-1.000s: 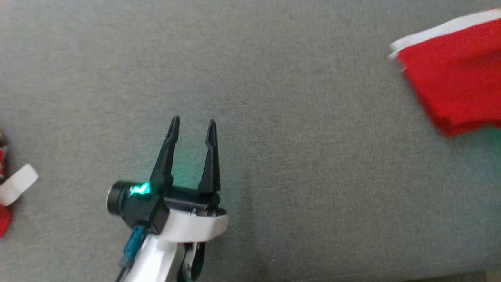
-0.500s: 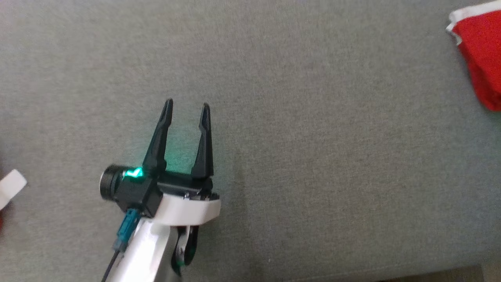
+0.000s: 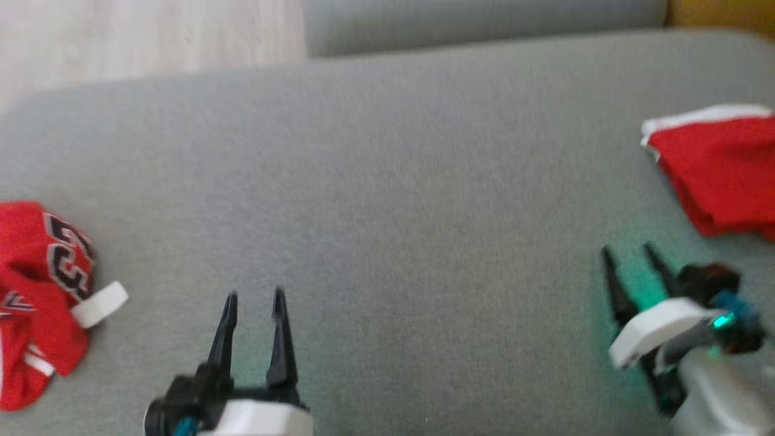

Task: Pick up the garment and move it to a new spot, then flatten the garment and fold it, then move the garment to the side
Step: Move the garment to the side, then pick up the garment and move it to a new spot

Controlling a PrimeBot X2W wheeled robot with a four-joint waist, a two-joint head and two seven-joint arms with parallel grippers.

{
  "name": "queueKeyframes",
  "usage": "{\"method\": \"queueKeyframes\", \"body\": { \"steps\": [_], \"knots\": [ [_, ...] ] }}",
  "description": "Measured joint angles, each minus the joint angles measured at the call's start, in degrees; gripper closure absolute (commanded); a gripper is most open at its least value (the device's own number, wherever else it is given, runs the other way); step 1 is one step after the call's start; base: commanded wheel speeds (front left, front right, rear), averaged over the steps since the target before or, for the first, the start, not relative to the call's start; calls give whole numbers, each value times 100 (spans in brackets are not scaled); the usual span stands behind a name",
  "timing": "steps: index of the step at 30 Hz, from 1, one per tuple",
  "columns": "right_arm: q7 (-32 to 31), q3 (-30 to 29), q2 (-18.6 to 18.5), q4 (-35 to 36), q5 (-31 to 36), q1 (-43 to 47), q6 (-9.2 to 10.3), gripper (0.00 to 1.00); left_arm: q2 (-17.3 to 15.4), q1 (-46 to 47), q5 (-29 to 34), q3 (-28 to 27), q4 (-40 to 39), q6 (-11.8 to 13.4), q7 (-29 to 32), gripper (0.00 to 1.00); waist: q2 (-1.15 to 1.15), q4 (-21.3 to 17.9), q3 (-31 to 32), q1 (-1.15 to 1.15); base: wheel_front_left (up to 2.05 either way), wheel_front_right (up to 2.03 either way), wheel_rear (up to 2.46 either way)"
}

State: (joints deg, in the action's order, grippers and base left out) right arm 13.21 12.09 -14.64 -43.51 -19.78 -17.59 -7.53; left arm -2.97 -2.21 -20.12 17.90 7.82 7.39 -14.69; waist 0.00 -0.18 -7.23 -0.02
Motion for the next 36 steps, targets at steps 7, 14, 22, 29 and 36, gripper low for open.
{"method": "queueKeyframes", "body": {
  "steps": [7, 14, 22, 29, 36],
  "knots": [
    [98, -407, 514, 1346, 169, 996, 0, 0, -4, -597, 163, -282, -3, -73, 0, 0, 0, 227, 781, 0, 0, 0, 0],
    [116, -923, 961, 2833, 792, 2357, 0, 0, -30, -1082, 572, -510, -236, -396, -1, 0, 0, 377, 1247, 0, 0, 0, 0],
    [116, -977, 1090, 3091, 1336, 2865, 0, 0, -30, -1256, 783, -667, -265, -549, 0, 0, 0, 360, 1357, 2, 0, 0, 0],
    [116, -1004, 1132, 3095, 1392, 2869, 0, 0, -30, -1257, 809, -689, -264, -586, 0, 0, 0, 320, 1370, 2, 0, 0, 0],
    [116, -1098, 1169, 3095, 1432, 2883, 0, 0, -30, -1254, 806, -683, -220, -554, 0, 0, 0, 366, 1380, 2, 0, 0, 0]
  ]
}}
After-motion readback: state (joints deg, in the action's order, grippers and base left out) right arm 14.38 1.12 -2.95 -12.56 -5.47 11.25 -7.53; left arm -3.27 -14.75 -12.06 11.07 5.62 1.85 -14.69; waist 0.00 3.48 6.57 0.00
